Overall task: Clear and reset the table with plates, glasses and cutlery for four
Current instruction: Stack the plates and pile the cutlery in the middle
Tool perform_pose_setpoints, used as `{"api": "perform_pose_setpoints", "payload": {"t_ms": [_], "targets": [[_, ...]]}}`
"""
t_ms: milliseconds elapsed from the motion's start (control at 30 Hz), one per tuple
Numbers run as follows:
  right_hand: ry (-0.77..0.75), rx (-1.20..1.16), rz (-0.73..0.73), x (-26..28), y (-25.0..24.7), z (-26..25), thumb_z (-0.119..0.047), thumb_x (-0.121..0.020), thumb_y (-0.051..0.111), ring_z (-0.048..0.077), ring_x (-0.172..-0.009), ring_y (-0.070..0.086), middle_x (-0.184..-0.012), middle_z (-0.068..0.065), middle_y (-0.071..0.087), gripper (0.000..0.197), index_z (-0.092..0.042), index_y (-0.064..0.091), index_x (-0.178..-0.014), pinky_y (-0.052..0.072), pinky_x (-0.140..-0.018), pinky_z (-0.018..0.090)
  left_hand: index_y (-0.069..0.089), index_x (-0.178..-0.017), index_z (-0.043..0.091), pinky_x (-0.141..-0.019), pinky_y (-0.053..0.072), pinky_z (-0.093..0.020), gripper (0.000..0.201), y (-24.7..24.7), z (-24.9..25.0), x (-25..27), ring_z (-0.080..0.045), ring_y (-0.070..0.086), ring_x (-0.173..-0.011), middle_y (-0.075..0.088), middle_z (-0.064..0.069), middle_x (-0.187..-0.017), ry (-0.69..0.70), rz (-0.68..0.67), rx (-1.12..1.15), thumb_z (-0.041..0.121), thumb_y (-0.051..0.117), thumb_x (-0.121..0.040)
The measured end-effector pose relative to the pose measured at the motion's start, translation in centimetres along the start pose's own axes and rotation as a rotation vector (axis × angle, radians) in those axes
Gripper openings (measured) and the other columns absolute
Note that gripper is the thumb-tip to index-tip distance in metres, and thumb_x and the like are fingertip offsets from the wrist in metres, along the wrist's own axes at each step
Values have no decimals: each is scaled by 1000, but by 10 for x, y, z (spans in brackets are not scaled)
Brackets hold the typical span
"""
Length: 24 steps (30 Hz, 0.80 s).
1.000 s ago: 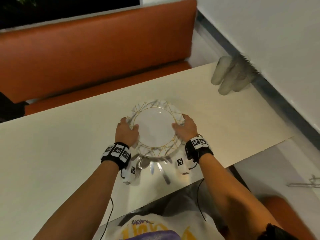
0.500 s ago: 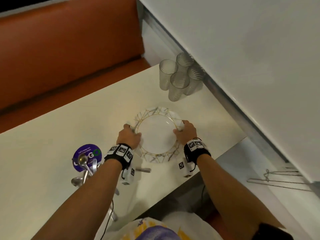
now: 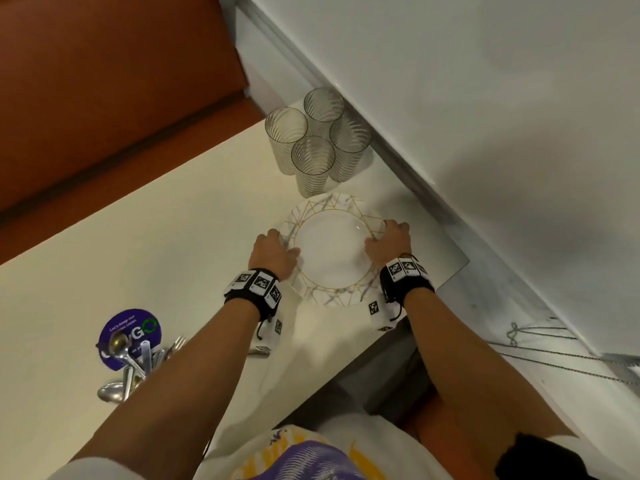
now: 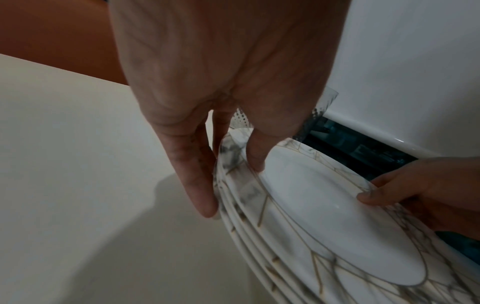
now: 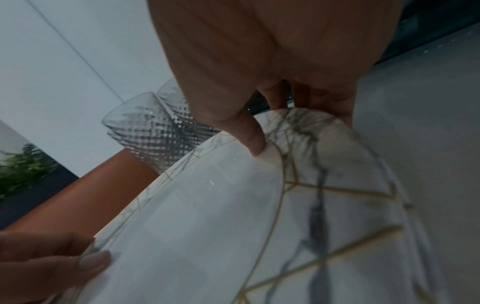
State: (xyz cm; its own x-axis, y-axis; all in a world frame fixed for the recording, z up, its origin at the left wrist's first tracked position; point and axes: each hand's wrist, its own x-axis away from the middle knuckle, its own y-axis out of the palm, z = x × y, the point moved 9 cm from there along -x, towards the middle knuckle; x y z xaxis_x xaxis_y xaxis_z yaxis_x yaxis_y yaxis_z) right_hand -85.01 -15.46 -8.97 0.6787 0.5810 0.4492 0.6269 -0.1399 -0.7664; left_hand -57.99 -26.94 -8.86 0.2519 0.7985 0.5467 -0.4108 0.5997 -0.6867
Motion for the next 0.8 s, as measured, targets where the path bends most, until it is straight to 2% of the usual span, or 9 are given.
{"api": "perform_pose_setpoints", "payload": {"t_ms": [133, 267, 333, 433, 500, 567, 667, 800], "targets": [[1, -28, 76, -13, -19, 4, -16, -83, 66, 36, -124, 49, -136, 15, 44, 53, -8, 47, -133, 49, -99, 41, 55, -132, -3, -86, 42, -34, 47, 8, 21, -8, -39, 58, -121, 57, -24, -130, 28, 6, 21, 30, 65, -101], [6, -33, 97, -19, -27, 5, -16, -84, 65, 37, -124, 49, -136, 14, 45, 50, -9, 46, -130, 50, -98, 46, 63, -108, -3, -75, 41, -33, 30, 9, 29, -15, -38, 63, -105, 64, -23, -114, 37, 25, 60, 25, 67, -99], [1, -10, 103, -20, -28, 5, -17, -85, 65, 37, -124, 48, -136, 15, 45, 50, -9, 46, -130, 50, -99, 48, 63, -103, -3, -73, 39, -33, 27, 8, 30, -15, -35, 62, -98, 65, -21, -107, 37, 35, 80, 23, 68, -99], [3, 65, 103, -17, -28, 4, -21, -87, 64, 38, -128, 44, -140, 17, 45, 53, -9, 44, -135, 46, -102, 48, 65, -107, -2, -73, 38, -30, 26, 5, 28, -10, -35, 63, -100, 62, -15, -101, 38, 46, 115, 23, 66, -100], [17, 162, 130, -12, -31, 2, -26, -88, 64, 40, -132, 38, -143, 19, 42, 57, -10, 42, -138, 39, -107, 50, 64, -126, 1, -82, 41, -27, 36, 1, 25, -5, -31, 63, -111, 66, -13, -114, 52, 55, 151, 27, 64, -101], [12, 205, 189, -3, -36, -3, -27, -86, 64, 41, -135, 34, -146, 20, 39, 61, -11, 41, -140, 34, -110, 51, 60, -137, 6, -87, 42, -26, 44, -5, 18, 1, -24, 62, -110, 68, -9, -122, 71, 58, 200, 34, 63, -102], [-69, 140, 292, 19, -41, -21, -19, -81, 64, 39, -133, 34, -142, 16, 43, 58, -15, 46, -136, 32, -108, 49, 67, -127, 13, -84, 45, -26, 33, -16, -2, 9, -16, 63, -99, 71, -5, -116, 124, 70, 226, 34, 61, -103], [-253, 50, 314, 57, -19, -57, -13, -77, 62, 35, -121, 42, -129, 11, 52, 48, -17, 56, -124, 35, -100, 43, 73, -112, 17, -87, 60, -36, 18, -38, -51, 31, -23, 74, -92, 76, -2, -103, 114, 126, 334, 20, 59, -101]]}}
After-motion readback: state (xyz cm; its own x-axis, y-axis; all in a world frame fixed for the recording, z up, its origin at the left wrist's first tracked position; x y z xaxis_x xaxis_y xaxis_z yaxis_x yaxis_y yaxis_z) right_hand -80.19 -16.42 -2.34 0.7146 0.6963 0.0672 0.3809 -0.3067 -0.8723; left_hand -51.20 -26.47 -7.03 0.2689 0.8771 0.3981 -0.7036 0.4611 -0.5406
